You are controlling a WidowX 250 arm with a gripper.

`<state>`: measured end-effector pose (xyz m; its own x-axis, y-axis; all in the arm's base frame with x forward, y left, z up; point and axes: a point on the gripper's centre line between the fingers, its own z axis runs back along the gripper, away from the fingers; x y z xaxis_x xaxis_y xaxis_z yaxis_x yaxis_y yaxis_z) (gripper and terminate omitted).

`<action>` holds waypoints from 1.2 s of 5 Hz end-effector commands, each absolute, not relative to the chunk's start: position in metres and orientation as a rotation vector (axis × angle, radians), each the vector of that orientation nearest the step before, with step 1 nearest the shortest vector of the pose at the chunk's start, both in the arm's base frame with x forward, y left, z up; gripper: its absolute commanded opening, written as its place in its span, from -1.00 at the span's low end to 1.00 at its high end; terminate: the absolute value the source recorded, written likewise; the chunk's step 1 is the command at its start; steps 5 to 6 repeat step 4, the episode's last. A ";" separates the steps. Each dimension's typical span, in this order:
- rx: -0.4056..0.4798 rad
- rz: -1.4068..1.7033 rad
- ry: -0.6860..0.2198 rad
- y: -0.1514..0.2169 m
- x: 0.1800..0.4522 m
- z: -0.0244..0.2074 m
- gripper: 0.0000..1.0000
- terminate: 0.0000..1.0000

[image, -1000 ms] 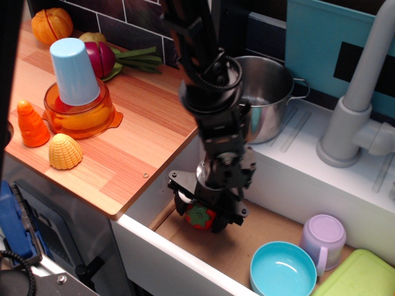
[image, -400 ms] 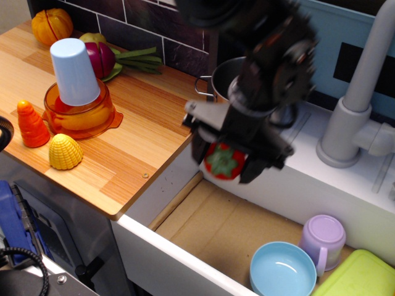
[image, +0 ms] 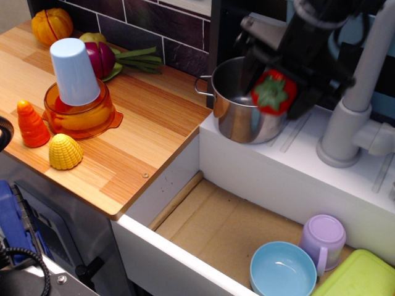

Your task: Put strawberry in pot

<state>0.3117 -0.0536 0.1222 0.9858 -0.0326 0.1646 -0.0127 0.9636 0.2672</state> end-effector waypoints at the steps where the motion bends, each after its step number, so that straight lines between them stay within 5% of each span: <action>1: 0.243 -0.091 -0.227 -0.039 0.347 0.143 -1.00 -1.00; 2: 0.243 -0.091 -0.227 -0.039 0.347 0.143 1.00 -1.00; 3: 0.243 -0.091 -0.227 -0.039 0.347 0.143 1.00 -1.00; 4: 0.243 -0.091 -0.227 -0.039 0.347 0.143 1.00 1.00; 6: 0.243 -0.091 -0.227 -0.039 0.347 0.143 1.00 1.00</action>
